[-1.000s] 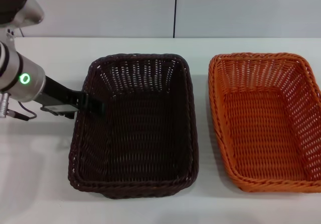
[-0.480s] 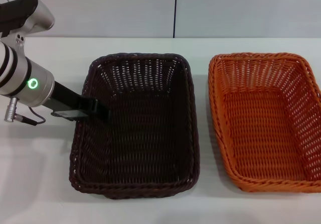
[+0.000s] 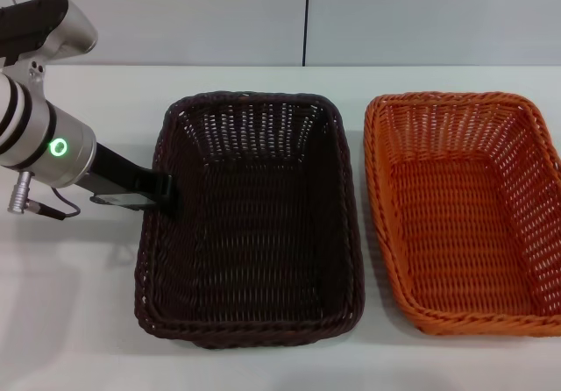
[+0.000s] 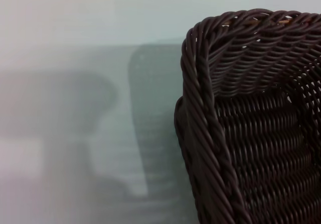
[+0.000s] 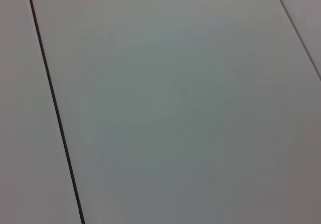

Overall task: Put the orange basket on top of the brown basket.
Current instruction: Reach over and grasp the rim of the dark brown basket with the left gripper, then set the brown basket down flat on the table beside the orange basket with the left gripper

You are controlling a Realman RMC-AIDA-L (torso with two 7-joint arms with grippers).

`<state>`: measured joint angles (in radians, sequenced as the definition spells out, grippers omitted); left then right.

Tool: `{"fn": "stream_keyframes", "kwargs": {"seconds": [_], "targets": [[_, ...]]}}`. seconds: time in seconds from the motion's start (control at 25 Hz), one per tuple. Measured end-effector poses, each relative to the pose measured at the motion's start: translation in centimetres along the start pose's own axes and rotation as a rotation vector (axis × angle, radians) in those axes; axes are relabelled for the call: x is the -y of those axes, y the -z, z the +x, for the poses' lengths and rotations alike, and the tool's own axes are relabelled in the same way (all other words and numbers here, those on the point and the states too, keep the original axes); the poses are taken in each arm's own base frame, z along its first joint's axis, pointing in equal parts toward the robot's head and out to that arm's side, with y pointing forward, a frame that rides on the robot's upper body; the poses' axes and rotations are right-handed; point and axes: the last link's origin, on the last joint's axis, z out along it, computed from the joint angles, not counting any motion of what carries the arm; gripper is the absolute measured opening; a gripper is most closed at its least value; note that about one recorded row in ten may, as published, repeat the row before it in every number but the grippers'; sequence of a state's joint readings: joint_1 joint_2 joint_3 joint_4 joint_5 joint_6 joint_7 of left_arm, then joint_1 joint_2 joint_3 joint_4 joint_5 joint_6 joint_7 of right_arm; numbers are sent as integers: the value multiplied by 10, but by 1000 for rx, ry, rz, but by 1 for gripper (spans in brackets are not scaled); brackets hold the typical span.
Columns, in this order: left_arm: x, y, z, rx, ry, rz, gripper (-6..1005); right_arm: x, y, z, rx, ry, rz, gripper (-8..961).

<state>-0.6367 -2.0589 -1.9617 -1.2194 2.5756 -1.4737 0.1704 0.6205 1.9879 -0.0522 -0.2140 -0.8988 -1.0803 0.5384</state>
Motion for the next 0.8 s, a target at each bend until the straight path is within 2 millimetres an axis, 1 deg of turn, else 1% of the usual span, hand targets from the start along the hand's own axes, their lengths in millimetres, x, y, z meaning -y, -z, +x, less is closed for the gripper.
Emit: {"fn": "stream_keyframes", "kwargs": {"seconds": [0.16,0.28,0.32,0.36,0.48,0.64,0.68,0.72,0.8], "targets": [[-1,0,1,-1,-6,2,252,3,0,1,-13,4,11,582],[-1,3,3,-16,-10,3,208,4,-1,1,-15,5,13,582],[-1,7,5,-33,-14,5,193,5,-1,1,-16,6,14,582],[-1,7,5,-33,-14,5,193,5,-1,1,-16,6,14,582],[3,21,12,-91,-21,11,193,5,0,0,-15,6,14,582],[15,45,21,-174,-25,6,194,5,0,0,-13,6,13,582],[19,53,25,-197,-32,5,194,5,0,0,-13,5,12,582],[20,56,26,-204,-37,7,194,5,0,0,-12,4,12,582],[27,69,31,-229,-53,18,194,5,0,0,-12,-2,11,582]]}}
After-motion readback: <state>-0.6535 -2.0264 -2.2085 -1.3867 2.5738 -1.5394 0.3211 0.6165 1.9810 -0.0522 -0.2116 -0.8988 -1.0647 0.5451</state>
